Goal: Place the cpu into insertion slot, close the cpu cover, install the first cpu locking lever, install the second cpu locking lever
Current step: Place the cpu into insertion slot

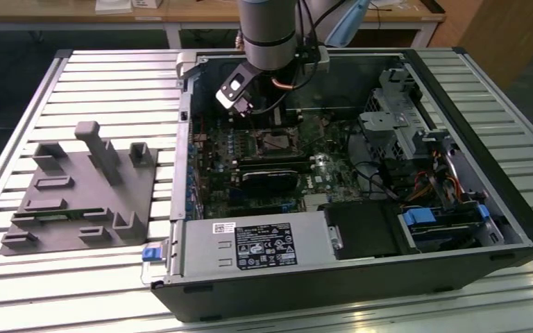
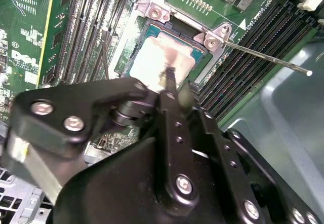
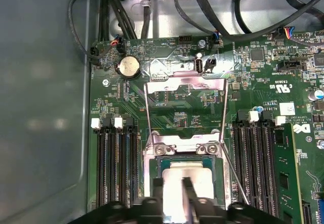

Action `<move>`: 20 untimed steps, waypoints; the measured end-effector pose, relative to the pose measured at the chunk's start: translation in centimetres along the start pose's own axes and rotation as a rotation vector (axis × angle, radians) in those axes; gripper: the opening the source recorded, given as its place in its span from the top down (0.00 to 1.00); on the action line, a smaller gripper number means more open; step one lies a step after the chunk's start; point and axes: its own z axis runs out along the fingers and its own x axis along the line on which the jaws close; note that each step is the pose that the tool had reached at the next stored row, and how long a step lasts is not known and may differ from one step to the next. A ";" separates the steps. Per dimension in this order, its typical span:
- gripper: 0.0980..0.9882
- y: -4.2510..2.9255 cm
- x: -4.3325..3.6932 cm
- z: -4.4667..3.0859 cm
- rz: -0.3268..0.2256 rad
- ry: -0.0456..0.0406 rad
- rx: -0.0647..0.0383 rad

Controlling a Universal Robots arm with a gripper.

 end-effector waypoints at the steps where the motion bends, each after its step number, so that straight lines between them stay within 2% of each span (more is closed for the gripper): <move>1: 0.84 0.00 0.00 0.00 0.000 0.0000 0.000; 2: 0.84 0.00 0.00 0.00 0.000 0.0001 0.000; 4: 0.97 0.00 0.00 0.00 0.000 0.0002 0.000; 5: 0.99 0.00 0.00 0.00 0.000 0.0003 0.000; 9: 0.99 0.00 0.00 0.00 0.000 0.0006 0.000; 11: 0.99 0.04 0.00 0.01 0.000 0.0000 0.006; 13: 0.99 0.10 0.00 0.03 0.000 -0.0085 0.015; 18: 0.99 0.38 0.01 0.13 -0.002 -0.0377 0.050; 19: 0.99 0.40 0.01 0.13 -0.002 -0.0416 0.052; 20: 0.99 0.40 0.01 0.13 -0.002 -0.0421 0.052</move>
